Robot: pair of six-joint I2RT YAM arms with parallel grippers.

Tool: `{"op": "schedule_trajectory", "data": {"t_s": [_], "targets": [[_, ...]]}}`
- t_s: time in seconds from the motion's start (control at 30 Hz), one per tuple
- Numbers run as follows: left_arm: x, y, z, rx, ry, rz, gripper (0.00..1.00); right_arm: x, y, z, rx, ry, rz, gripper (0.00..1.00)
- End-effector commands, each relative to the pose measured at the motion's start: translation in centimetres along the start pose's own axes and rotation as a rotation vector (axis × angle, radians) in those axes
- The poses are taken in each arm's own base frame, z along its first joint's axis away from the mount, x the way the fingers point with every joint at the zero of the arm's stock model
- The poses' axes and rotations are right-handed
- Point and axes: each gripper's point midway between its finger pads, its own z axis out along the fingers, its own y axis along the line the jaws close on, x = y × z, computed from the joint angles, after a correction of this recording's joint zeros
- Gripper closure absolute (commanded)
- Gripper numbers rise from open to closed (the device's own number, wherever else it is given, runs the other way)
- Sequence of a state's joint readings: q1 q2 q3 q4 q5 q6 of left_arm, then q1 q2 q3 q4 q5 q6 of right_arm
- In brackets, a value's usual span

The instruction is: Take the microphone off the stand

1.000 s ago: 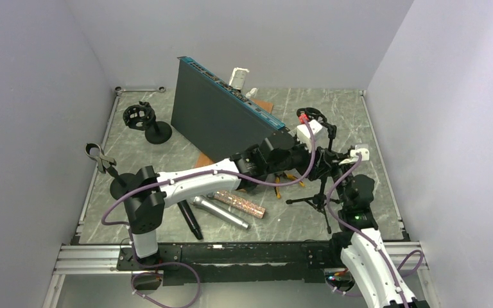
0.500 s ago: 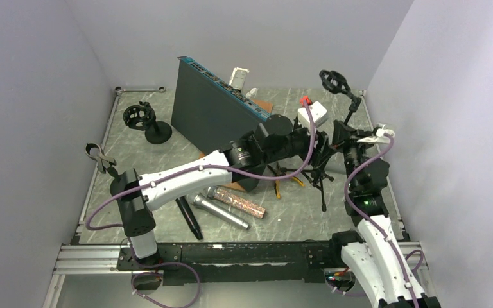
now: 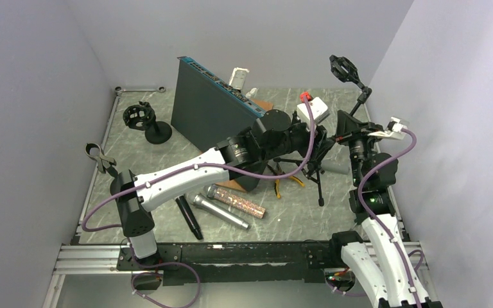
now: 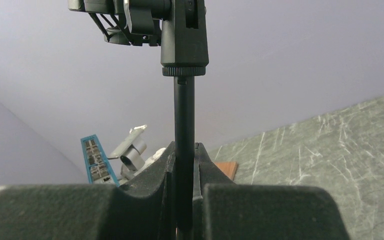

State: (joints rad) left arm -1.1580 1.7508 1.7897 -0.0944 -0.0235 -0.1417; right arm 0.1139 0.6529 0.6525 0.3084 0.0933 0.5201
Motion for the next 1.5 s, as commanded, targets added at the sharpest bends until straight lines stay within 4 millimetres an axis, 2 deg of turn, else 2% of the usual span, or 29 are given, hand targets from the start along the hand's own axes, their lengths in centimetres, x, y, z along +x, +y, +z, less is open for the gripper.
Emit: {"op": "schedule_trajectory", "data": {"t_s": [0.0, 0.13, 0.33, 0.53, 0.67, 0.8, 0.97, 1.13, 1.17, 1.27, 1.37, 1.47], "targets": [[-1.6, -0.2, -0.1, 0.007, -0.029, 0.006, 0.49, -5.1, 3.6, -0.2, -0.103, -0.128, 0.063, 1.00], [-1.3, 0.0, 0.6, -0.008, -0.013, 0.007, 0.53, -5.3, 3.4, -0.3, -0.094, -0.134, 0.040, 1.00], [-0.4, -0.1, 0.9, 0.012, 0.030, 0.043, 0.47, -5.3, 3.8, -0.3, -0.107, -0.121, 0.030, 1.00], [0.7, -0.2, 0.7, 0.026, 0.054, 0.083, 0.48, -5.3, 4.2, -0.2, -0.120, -0.105, 0.030, 1.00], [1.0, -0.7, 1.4, 0.035, 0.065, 0.110, 0.49, -5.3, 4.4, -0.1, -0.131, -0.102, 0.036, 1.00], [1.0, -0.1, 1.9, -0.009, 0.062, 0.125, 0.50, -5.3, 4.7, -0.2, -0.148, -0.095, 0.026, 1.00], [0.7, -0.1, 2.6, -0.024, 0.065, 0.181, 0.60, -5.1, 4.6, -0.2, -0.144, -0.086, 0.024, 1.00], [0.9, 0.3, 2.8, -0.057, 0.072, 0.190, 0.77, -5.0, 4.5, -0.3, -0.140, -0.086, 0.007, 1.00], [0.8, 0.4, 2.8, -0.067, 0.071, 0.189, 0.80, -4.9, 4.4, -0.3, -0.139, -0.085, 0.003, 1.00], [0.5, 0.7, 2.7, -0.096, 0.077, 0.166, 1.00, -4.8, 4.4, -0.6, -0.158, -0.105, -0.026, 1.00], [-0.7, 1.0, 1.8, -0.153, 0.085, 0.032, 1.00, -4.9, 4.6, -1.5, -0.207, -0.158, -0.066, 1.00], [-2.1, 0.0, 0.8, -0.145, 0.063, -0.159, 1.00, -4.5, 4.9, -2.2, -0.261, -0.195, -0.105, 1.00]]}}
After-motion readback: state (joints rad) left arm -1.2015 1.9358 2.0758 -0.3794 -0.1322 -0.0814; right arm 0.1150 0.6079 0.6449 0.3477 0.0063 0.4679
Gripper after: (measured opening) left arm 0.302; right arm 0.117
